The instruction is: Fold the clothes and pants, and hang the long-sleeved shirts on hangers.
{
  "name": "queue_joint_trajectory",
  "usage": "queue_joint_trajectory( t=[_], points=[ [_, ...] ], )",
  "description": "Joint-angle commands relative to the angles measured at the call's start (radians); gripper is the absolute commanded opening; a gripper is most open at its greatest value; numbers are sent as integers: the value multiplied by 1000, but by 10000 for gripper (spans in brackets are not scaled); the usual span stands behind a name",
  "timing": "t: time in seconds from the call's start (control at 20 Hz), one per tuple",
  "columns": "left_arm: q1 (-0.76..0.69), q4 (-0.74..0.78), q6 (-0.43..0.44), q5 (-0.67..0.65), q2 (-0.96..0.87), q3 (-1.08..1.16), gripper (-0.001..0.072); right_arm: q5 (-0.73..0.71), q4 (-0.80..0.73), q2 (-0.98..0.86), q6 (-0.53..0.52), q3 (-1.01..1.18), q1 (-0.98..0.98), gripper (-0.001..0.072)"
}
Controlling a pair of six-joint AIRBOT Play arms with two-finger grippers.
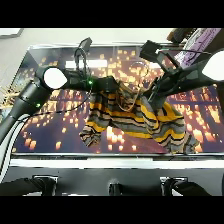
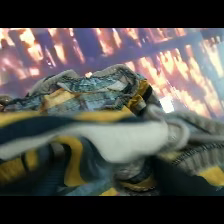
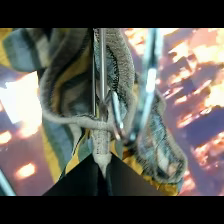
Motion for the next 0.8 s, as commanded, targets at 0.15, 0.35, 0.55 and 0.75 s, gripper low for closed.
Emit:
queue_joint_trajectory(
  t=[0.15, 0.35, 0.55, 0.75],
  points=[
    [156, 29, 191, -113, 129, 1, 695, 27, 1, 10, -84, 3, 2, 17],
    [361, 25, 491, -212, 201, 1, 693, 11, 5, -19, -265, 2, 2, 18],
    [399, 61, 826, -295, 188, -22, 669, -1, 27, -48, -325, 1, 2, 18],
    [358, -29, 995, -226, 182, -105, 668, -13, 35, -62, -340, 0, 2, 19]
  ],
)
